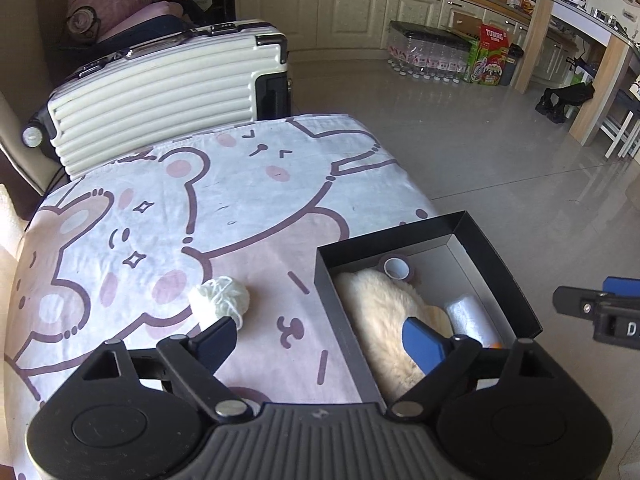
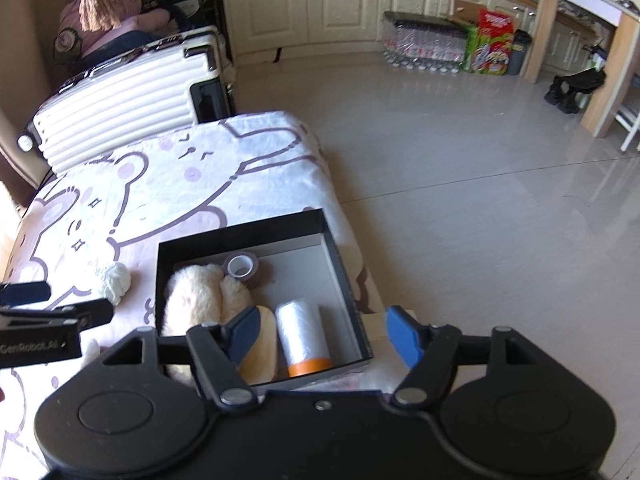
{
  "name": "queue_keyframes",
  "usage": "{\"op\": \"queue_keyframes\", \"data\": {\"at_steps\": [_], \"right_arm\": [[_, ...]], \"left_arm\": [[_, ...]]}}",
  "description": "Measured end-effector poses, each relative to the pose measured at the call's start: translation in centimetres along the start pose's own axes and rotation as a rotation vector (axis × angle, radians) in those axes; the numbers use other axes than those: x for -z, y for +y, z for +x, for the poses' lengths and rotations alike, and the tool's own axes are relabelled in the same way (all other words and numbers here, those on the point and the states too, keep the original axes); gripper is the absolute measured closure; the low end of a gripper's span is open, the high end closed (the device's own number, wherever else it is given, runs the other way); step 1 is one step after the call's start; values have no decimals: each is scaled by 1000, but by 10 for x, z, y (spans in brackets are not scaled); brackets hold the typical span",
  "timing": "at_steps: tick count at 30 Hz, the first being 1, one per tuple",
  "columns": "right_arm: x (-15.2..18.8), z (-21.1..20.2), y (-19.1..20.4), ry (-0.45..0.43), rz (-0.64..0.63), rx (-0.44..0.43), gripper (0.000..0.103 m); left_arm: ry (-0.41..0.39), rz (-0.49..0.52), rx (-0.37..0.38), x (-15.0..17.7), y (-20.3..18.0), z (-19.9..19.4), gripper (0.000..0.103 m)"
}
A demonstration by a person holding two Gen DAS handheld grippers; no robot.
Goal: Organize objects
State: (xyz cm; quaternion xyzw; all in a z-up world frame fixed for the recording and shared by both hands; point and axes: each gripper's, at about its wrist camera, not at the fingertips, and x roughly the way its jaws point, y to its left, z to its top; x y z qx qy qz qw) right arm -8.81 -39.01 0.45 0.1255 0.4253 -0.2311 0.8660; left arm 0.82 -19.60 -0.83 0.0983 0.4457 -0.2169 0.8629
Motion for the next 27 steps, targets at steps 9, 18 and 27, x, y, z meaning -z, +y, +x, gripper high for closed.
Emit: {"op": "queue_keyframes", "data": {"at_steps": [9,18,27], "right_arm": [[8,-13,0,-50,-26,31,8],[10,-20,0,-81,-28,40,0],[11,-23,-2,-88,-23,53,0]], "left_arm": [[-28,9,-22,7,-2,-16,0],[-29,5,-46,11,0,-21,0],[-34,2,-50,12,1,-23,0]]}}
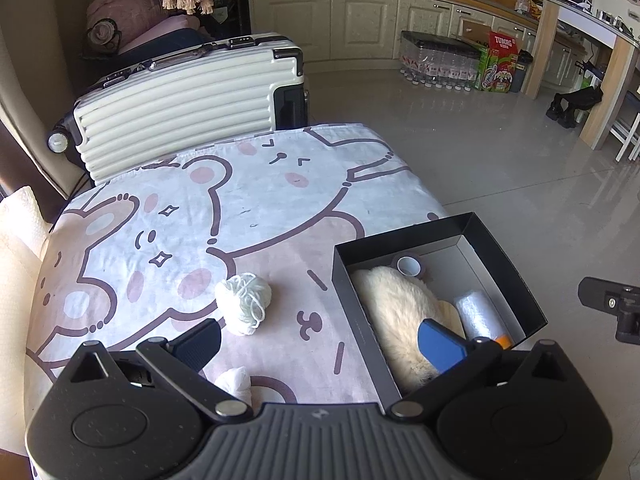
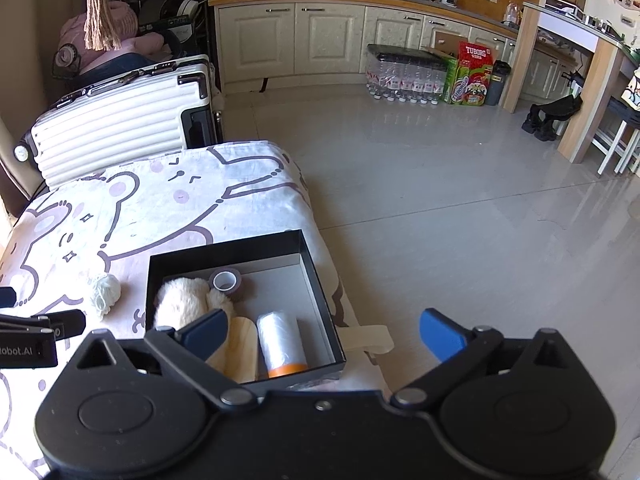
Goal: Organize objects
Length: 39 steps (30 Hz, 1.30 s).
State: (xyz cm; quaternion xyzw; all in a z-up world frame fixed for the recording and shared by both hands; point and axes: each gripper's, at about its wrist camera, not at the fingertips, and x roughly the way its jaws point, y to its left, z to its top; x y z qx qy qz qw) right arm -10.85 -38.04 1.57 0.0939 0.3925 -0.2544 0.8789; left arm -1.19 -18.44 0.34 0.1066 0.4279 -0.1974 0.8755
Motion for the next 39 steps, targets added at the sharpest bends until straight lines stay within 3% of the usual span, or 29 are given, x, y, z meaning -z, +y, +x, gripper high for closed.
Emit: {"op": "queue_keyframes", "data": {"at_steps": [21,39], "right_arm": [[1,3,3,15,-5,5,0],[-9,14,84,13,-88,-91,0]], "left_arm": [[-4,-10,-9,-1,5,-1,0],[-3,-126,-110,15,92,-15,0]]}}
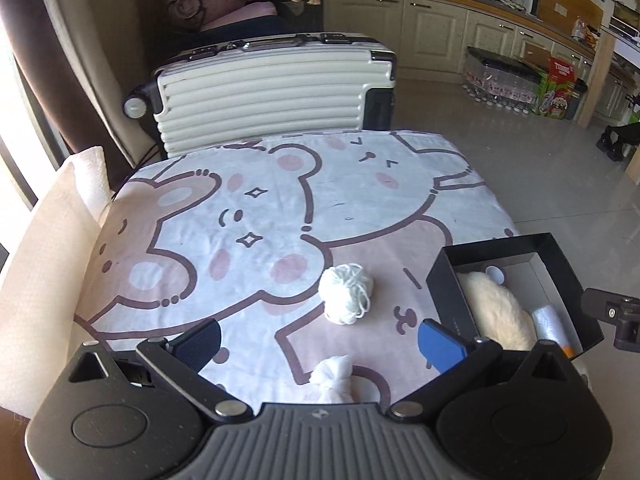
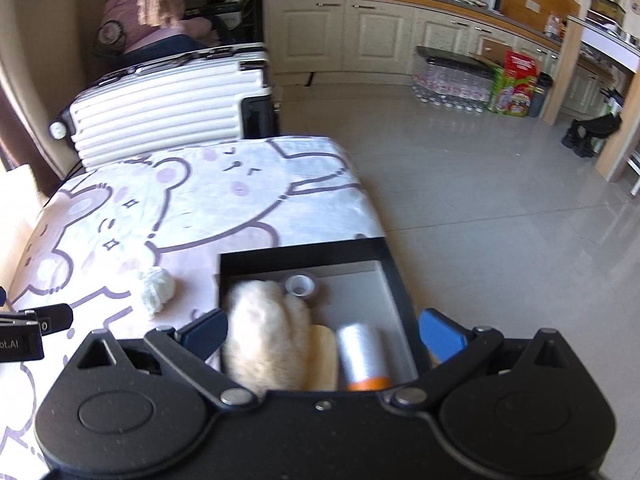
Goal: Organize objects
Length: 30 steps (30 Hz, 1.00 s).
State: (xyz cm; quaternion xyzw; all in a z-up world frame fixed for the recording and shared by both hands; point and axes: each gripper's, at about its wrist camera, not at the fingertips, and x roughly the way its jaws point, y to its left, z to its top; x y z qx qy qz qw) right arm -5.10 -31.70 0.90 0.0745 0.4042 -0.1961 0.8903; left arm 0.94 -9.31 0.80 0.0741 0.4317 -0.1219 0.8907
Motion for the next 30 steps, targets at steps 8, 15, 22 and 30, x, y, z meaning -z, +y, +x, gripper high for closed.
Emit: {"op": "queue_keyframes", "data": {"at_steps": [8,15,22,30], "right_arm": [[-4,6,35,1,-42,-33,0],[-5,9,51,-8,-68,-51,0],[-8,11,53,-15,-58,-54,0],[-12,17,63,-72,-44,-66,0]], "left_arm": [[-1,-58,-32,4,37,-3,0],[-1,-76,-31,7,50,-2,0],[8,-61,7,7,48,3,0],[114,-5,78,12,39,24,14]]}}
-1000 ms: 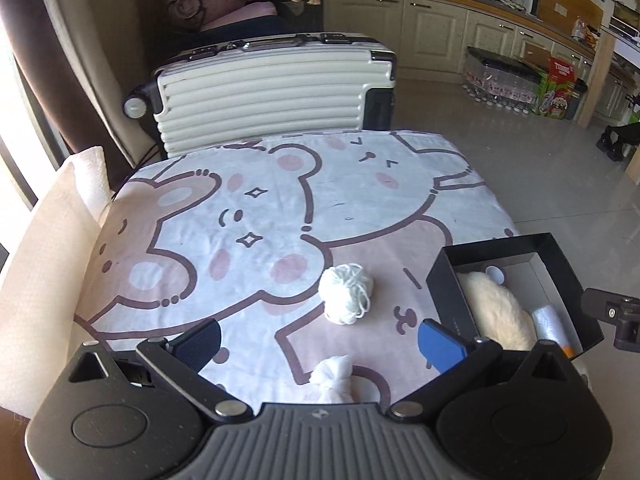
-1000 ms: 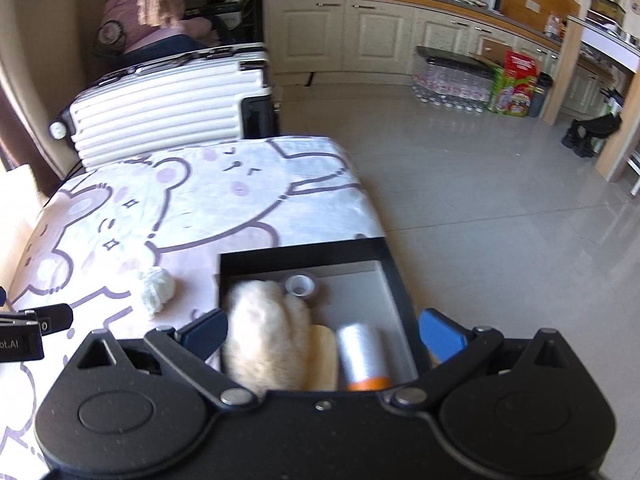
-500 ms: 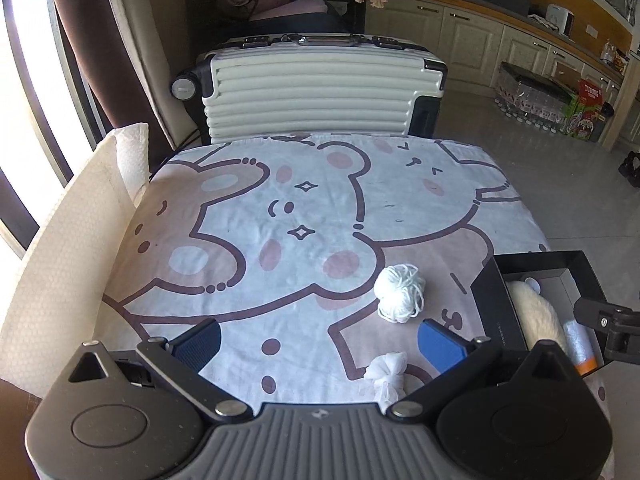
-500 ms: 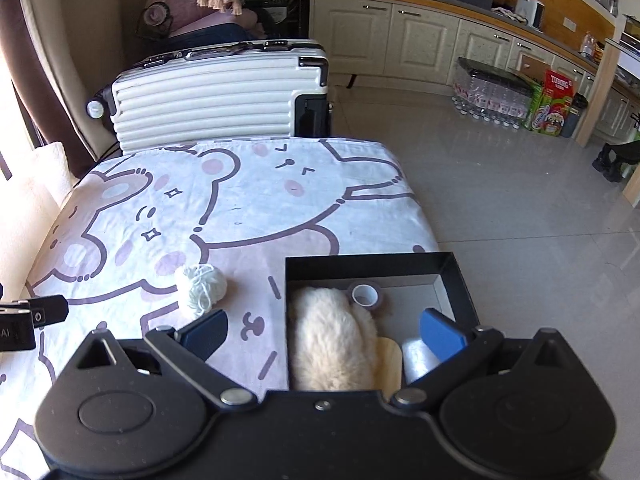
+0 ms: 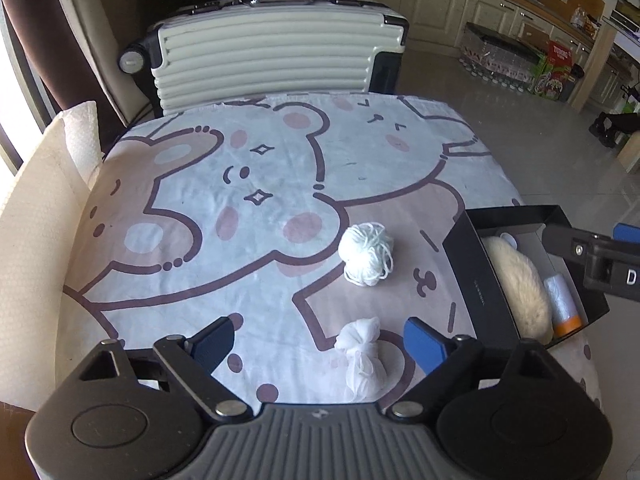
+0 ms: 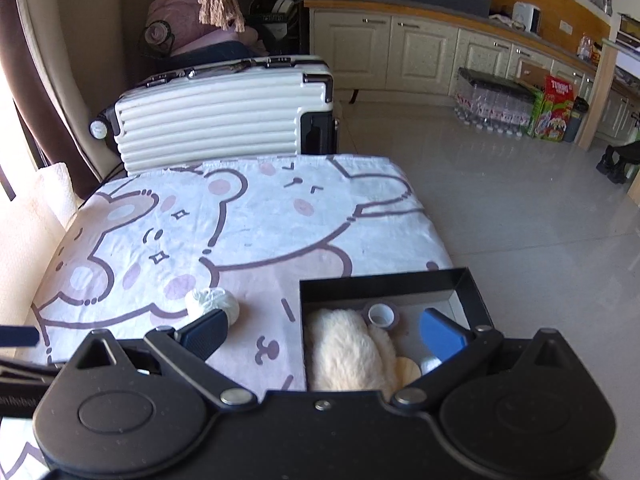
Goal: Organize objects
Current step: 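Move the left tool to the knotted white cloth while the right tool approaches the yarn ball, then close the left tool on the white cloth while the right tool closes on the yarn ball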
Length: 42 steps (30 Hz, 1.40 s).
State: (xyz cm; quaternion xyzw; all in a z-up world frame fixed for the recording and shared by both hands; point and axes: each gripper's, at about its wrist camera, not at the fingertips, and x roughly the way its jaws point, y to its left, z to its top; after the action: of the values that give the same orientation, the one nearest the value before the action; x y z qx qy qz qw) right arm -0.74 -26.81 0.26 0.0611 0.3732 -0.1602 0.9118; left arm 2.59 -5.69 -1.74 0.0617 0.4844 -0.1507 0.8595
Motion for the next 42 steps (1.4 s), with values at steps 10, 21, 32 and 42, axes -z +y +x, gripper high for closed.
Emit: {"op": "queue_keyframes", "data": {"at_steps": [10,21,32,42], "right_arm": [[-12,31,15,8,7,-33,0],[-25,83,21,154,114,-135,12],[-24,141,52,288,68,-221,35],[-13,184,84,403,39,-259,38]], "left_arm": [[128,-41,97,2,5,43,33],[269,-23,155,-2,-3,96,50],[359,162,155,1,-21,132,71],[316,105,160,-6,12,131,73]]}}
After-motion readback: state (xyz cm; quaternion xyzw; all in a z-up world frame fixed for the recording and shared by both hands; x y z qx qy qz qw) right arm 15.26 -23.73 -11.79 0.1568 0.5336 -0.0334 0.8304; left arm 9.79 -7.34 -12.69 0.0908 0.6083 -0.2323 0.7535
